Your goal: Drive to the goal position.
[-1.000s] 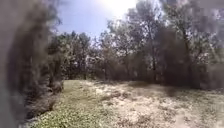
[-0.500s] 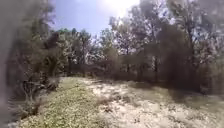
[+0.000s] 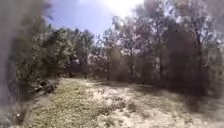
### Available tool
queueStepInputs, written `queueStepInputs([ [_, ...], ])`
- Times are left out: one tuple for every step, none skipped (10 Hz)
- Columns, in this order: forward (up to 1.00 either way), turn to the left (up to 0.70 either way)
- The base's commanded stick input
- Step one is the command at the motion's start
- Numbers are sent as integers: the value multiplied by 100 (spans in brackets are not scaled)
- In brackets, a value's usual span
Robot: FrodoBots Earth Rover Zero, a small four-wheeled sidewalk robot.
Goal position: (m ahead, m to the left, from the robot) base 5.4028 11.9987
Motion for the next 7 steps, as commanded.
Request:
queueStepInputs([
  [70,0],
  [70,0],
  [70,0],
  [70,0],
  [70,0],
  [70,0],
  [70,0],
])
